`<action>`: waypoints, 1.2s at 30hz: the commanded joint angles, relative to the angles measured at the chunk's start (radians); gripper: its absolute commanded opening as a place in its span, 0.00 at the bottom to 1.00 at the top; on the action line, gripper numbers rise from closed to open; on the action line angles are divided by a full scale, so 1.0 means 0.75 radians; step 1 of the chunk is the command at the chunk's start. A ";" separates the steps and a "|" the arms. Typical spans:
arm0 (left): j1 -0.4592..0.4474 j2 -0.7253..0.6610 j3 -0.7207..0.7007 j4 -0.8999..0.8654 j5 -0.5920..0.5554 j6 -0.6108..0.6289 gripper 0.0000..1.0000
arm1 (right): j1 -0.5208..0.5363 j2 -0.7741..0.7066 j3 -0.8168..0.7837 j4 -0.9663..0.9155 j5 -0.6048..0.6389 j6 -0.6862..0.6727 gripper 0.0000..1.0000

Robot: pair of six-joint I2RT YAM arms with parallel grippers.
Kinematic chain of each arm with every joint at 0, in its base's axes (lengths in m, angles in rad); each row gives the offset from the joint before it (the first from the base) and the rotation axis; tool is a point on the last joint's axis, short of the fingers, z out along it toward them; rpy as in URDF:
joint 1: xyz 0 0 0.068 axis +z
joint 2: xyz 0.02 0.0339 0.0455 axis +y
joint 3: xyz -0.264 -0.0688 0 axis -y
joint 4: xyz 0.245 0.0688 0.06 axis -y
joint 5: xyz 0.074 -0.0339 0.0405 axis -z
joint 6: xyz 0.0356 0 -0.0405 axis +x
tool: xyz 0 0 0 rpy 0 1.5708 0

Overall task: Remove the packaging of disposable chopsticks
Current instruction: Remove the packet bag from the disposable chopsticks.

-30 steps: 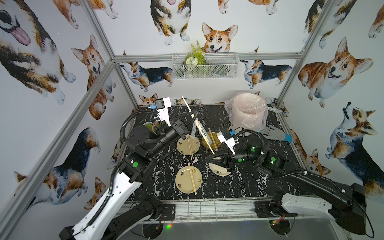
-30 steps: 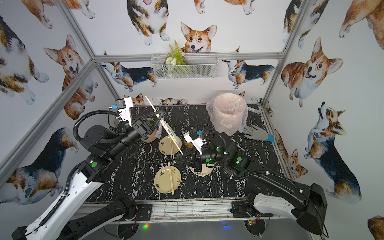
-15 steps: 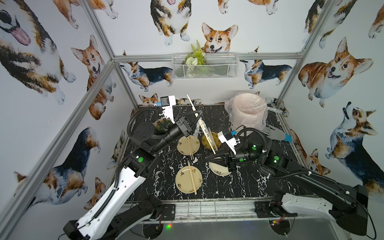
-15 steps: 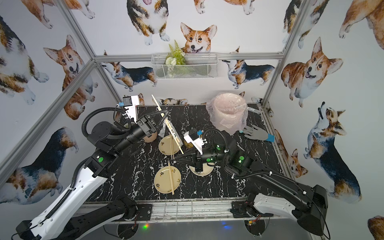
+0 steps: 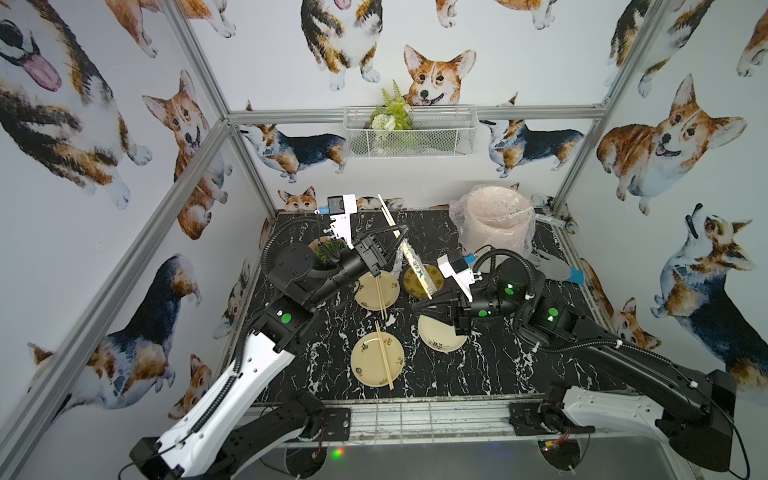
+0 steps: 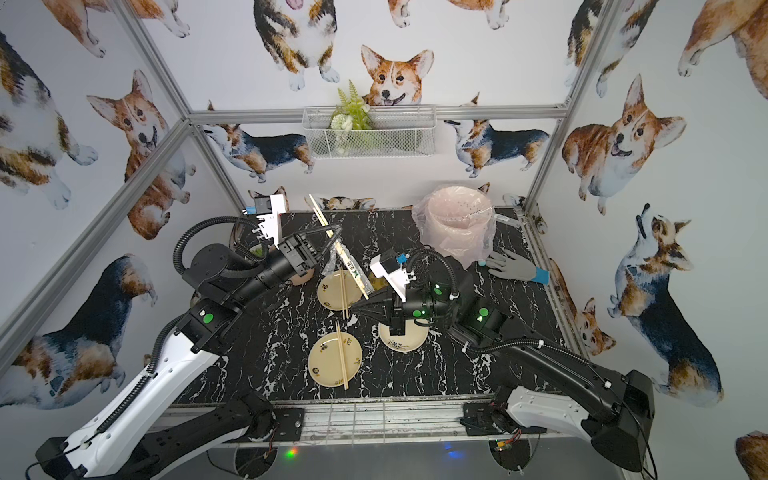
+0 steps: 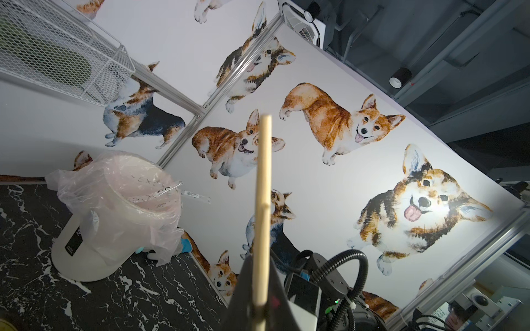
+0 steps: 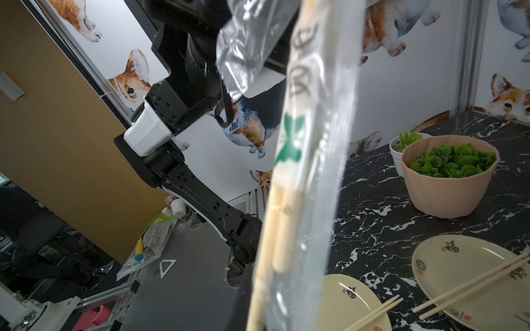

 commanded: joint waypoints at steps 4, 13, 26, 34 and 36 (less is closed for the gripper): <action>-0.002 0.006 -0.026 -0.032 0.110 -0.040 0.10 | -0.009 0.016 0.036 0.177 0.068 -0.003 0.00; 0.002 -0.039 0.006 -0.079 0.041 0.009 0.00 | -0.012 0.018 0.024 0.099 0.016 -0.011 0.24; 0.026 -0.063 0.052 -0.011 0.249 0.108 0.00 | -0.116 -0.050 0.136 -0.189 -0.364 0.021 0.68; 0.026 -0.039 0.032 0.060 0.285 0.059 0.00 | -0.114 0.036 0.238 -0.146 -0.389 0.104 0.61; 0.026 -0.048 0.040 0.040 0.261 0.074 0.00 | -0.114 0.056 0.247 -0.179 -0.410 0.097 0.50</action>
